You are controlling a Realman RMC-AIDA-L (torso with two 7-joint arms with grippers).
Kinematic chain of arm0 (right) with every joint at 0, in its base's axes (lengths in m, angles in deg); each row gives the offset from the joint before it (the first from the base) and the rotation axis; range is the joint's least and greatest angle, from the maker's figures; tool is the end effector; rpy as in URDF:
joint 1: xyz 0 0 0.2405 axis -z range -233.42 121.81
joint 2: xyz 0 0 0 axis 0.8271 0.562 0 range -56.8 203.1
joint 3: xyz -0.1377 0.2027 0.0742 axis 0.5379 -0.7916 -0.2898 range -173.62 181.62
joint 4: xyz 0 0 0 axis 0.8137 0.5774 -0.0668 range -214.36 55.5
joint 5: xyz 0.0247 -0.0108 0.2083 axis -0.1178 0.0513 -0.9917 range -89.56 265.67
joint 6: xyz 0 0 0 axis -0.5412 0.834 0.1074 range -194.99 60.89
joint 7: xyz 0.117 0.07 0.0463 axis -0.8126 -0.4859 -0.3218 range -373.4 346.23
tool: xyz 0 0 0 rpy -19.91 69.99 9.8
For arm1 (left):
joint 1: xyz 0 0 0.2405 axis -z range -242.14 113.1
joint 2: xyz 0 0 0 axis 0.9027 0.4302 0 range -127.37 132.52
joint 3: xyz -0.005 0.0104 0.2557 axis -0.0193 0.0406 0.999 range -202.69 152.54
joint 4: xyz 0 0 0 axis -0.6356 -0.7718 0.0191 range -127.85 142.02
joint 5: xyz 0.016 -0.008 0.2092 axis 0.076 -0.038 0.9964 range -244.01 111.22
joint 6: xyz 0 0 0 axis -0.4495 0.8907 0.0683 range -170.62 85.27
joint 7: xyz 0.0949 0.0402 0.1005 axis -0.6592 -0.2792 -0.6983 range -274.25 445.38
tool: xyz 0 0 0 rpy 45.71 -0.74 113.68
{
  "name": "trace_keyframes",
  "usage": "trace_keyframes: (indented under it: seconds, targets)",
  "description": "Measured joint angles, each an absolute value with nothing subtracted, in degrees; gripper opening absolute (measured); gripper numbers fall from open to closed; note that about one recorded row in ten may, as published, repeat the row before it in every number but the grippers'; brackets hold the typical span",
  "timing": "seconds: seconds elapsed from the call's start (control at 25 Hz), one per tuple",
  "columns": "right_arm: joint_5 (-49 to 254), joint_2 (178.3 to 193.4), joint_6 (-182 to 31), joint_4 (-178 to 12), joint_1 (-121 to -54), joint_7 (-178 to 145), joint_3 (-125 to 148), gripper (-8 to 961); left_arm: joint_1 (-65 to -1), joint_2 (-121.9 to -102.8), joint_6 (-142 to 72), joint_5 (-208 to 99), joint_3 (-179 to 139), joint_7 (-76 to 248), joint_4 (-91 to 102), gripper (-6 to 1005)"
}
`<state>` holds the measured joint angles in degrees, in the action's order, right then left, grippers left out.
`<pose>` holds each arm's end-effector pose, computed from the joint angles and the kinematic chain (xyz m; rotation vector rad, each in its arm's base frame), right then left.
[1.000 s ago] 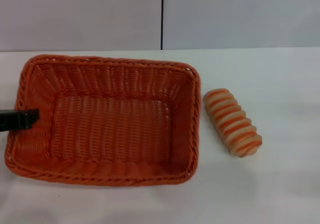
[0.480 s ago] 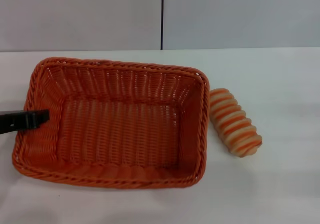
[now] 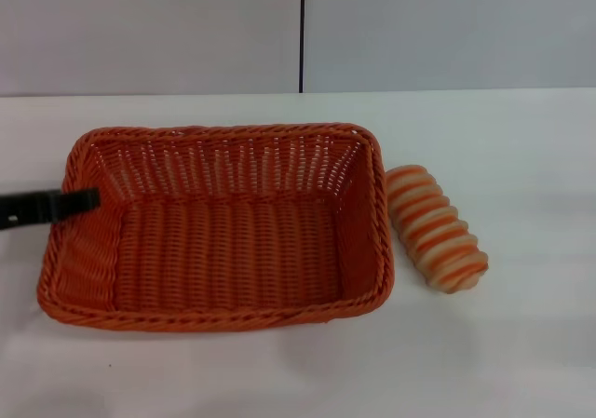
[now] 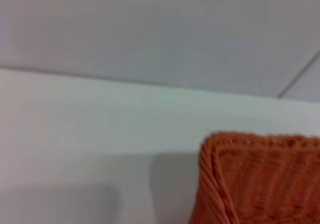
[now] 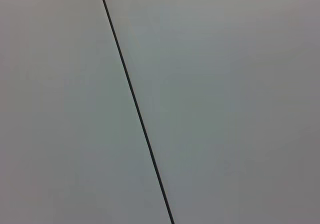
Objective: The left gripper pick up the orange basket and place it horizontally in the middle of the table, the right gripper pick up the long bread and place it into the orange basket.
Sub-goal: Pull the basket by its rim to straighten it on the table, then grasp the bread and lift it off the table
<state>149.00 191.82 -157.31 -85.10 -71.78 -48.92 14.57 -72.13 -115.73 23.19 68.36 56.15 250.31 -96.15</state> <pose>0.3776 0.2540 0.0786 -1.2114 0.5631 1.0347 -0.2641 0.2611 0.0625 -1.9439 -1.4341 -0.1781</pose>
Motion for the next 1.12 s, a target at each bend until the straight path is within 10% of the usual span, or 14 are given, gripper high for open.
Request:
trace_keyframes:
  seconds: [0.6, 1.12]
  targets:
    - [196.77, 191.52, -146.53, -125.73, -75.71, -106.69, 25.15, 578, -71.17, -115.73, 13.00, 44.93, 48.51, 225.71, -91.87, 592]
    - [229.13, 188.38, -162.54, -137.66, -88.05, -143.50, 38.02, 570, -68.96, -115.76, 14.39, -0.32, 45.44, 176.63, -64.60, 593]
